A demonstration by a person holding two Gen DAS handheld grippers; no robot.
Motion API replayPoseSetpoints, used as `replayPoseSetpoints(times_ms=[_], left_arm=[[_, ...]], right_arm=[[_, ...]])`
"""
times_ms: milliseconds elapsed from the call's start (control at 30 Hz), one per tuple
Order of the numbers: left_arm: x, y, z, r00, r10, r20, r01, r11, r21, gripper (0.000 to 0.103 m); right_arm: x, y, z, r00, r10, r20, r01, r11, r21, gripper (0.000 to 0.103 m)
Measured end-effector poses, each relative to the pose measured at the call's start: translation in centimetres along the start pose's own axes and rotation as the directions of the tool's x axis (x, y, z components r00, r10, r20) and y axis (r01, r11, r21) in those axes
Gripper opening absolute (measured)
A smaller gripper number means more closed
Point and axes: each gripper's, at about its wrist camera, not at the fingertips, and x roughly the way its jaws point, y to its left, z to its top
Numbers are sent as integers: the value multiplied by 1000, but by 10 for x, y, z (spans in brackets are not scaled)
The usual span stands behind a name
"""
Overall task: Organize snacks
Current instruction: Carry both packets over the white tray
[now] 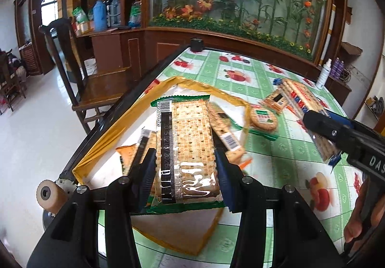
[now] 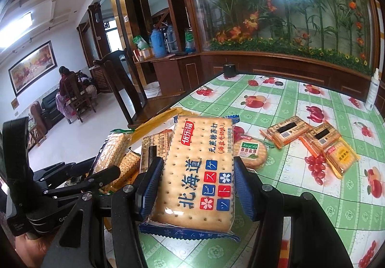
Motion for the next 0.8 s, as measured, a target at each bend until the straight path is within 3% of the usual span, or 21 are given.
replayPoseSetpoints(times_ms=[367,800], left_arm=[[20,21,6,999,26,-22,-27,999,-39,46],[37,35,10,997,55,-53,-58,997,-58,46]], right_arm=[[56,-2,20,998,48,-45,-48,999,13,58],[136,4,34,977,168,-129,-156,983,100,58]])
